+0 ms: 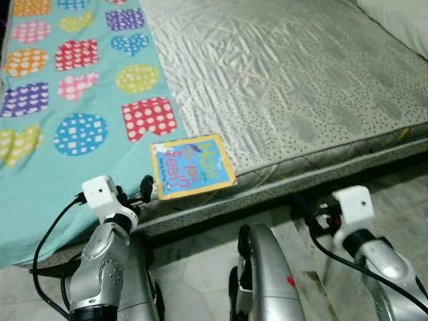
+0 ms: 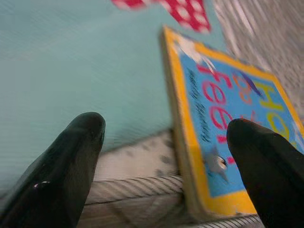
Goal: Clean up the room
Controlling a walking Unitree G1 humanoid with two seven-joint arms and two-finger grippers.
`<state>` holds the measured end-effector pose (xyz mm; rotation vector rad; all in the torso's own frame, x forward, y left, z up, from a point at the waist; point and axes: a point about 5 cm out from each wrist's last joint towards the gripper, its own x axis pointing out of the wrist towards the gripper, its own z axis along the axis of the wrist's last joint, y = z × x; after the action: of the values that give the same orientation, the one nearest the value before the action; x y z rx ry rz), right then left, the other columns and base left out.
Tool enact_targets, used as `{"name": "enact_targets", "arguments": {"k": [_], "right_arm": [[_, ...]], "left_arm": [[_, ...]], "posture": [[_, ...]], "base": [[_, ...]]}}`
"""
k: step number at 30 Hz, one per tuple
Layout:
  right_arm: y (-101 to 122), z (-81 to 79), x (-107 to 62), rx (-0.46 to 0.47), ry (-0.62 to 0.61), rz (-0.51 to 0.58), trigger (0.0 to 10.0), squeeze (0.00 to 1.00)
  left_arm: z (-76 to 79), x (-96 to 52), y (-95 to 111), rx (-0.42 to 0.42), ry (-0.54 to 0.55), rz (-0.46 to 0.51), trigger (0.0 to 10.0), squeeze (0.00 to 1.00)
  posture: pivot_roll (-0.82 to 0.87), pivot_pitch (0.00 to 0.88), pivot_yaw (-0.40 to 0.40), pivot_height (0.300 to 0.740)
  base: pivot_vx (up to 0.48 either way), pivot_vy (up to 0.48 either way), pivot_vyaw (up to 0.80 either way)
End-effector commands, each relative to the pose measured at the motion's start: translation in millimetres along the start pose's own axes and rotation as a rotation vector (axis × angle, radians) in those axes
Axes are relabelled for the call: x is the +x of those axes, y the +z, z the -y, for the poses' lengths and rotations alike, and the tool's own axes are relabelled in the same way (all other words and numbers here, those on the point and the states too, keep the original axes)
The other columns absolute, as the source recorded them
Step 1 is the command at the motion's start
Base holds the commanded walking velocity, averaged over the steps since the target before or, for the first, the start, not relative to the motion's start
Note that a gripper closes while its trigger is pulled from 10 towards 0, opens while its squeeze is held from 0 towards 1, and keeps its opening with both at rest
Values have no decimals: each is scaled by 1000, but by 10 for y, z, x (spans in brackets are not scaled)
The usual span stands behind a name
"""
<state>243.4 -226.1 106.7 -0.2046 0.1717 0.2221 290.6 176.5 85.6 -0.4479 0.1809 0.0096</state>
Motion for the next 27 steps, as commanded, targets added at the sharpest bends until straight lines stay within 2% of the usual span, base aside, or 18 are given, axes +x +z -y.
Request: {"name": "enact_targets", "arguments": {"k": [1, 7, 10, 13, 16, 20, 21, 24, 26, 27], "right_arm": [[29, -4, -53, 4, 1, 4, 10000, 0], [42, -133, -112, 21, 21, -6, 10000, 0], [58, -143, -117, 22, 23, -6, 10000, 0], [73, -140, -107, 23, 22, -6, 10000, 0], [95, -131, -87, 21, 14, -3, 10000, 0], [115, -132, -78, 22, 5, -1, 10000, 0], [127, -144, -74, 24, 3, 0, 10000, 0], [148, -169, -72, 41, 7, 8, 10000, 0], [215, -266, -93, 114, 112, 51, 10000, 0], [271, -363, -122, 158, 232, 76, 10000, 0]], "left_arm": [[9, 0, -72, -2, -18, -35, 10000, 0], [96, 91, -130, -31, -75, -74, 10000, 0], [117, 105, -167, -31, -96, -90, 10000, 0], [135, 134, -188, -75, -108, -101, 10000, 0], [188, 162, -241, -154, -167, -130, 10000, 0], [231, 181, -284, -202, -214, -145, 10000, 0], [290, 191, -310, -222, -272, -165, 10000, 0], [373, 198, -332, -254, -341, -190, 10000, 0], [435, 193, -344, -282, -387, -207, 10000, 0], [480, 183, -360, -293, -428, -224, 10000, 0]], "posture": [[-166, 344, -66, 528], [-169, 363, -67, 528], [-168, 365, -69, 528], [-172, 367, -71, 528], [-177, 366, -71, 528], [-183, 365, -71, 528], [-185, 361, -67, 528], [-184, 359, -65, 528], [-184, 356, -62, 528], [-186, 353, -58, 528]], "base": [[0, 0, 0], [0, 0, 0], [0, 0, 0], [0, 0, 0], [0, 0, 0], [0, 0, 0], [0, 0, 0], [0, 0, 0], [0, 0, 0], [0, 0, 0]]}}
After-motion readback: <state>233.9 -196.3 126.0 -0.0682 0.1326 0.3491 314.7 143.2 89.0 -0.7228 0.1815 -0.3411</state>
